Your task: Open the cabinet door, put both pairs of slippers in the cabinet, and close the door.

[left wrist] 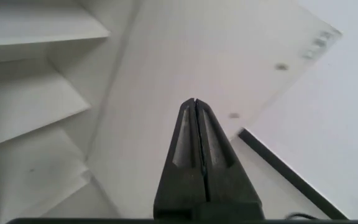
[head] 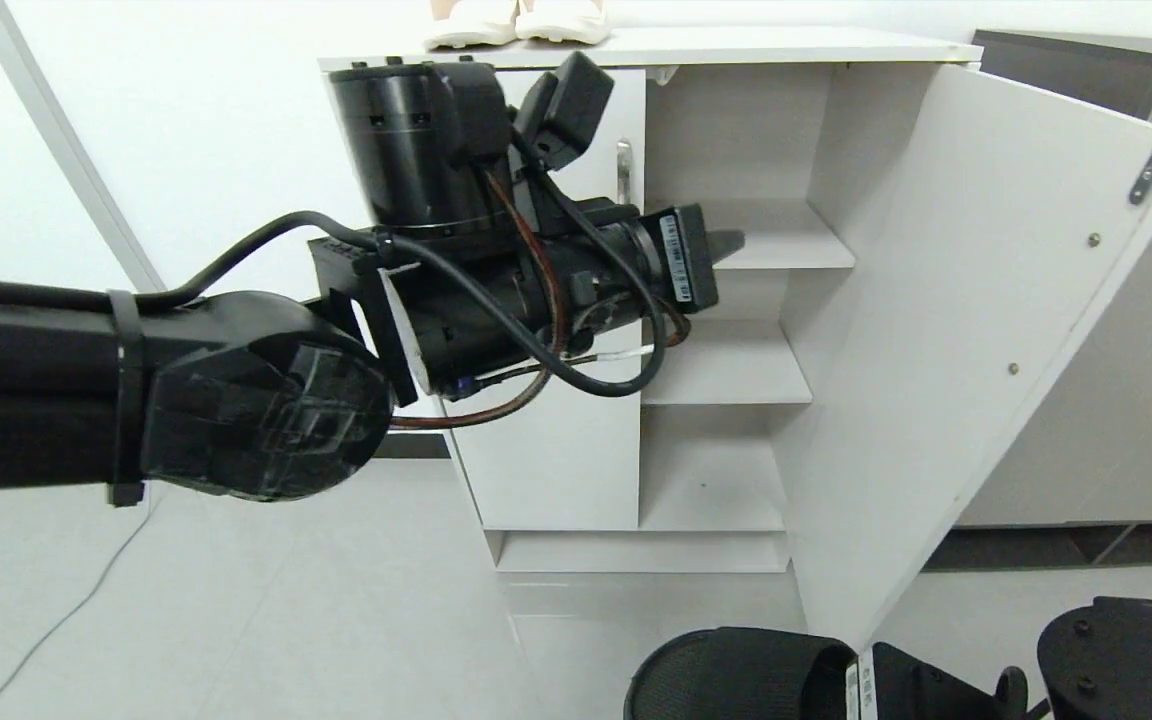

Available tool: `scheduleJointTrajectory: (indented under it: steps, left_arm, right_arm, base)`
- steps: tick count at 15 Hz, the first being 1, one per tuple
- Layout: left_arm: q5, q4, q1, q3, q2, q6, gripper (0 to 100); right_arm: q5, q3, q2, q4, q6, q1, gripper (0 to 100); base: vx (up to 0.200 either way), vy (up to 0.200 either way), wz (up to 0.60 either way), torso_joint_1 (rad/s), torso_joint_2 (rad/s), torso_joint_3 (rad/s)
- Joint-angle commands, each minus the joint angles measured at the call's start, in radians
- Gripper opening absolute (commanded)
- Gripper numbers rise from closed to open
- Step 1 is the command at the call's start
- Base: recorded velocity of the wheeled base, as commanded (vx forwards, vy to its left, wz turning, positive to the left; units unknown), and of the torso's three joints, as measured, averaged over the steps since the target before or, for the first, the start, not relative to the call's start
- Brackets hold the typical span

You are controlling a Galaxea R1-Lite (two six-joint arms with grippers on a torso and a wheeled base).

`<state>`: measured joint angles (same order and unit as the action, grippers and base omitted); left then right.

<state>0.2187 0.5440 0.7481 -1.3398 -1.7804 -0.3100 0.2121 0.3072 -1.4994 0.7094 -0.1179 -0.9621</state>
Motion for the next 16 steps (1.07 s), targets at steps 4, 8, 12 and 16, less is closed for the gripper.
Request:
scheduleJointTrajectory:
  steps: [4,8,12,16]
  left_arm:
    - [-0.058,-0.042,-0.113,0.272,0.358,0.012,0]
    - [-0.257,-0.144,-0.182,0.482,0.702,0.091,0]
    - [-0.429,-0.585,-0.444,0.656,1.184,0.187,0]
    - [-0.567,-0.674,-0.641,0.852,1.441,0.204,0]
  right_arm:
    - [-0.195,0.148,-0.107,0.001,0.15,0.137,0]
    - [-0.517,0.286,-0.271,0.002,0.248,0.14,0]
    - [-0.606,0.349,-0.335,0.078,0.261,0.206,0]
    - [-0.608,0.359,-0.335,0.079,0.262,0.217,0]
  base:
    - [0.0,0.0,0.0,0.0,0.0,0.0]
    - [0.0,0.0,0.0,0.0,0.0,0.0]
    - [0.0,0.0,0.0,0.0,0.0,0.0]
    - [0.0,0.0,0.0,0.0,0.0,0.0]
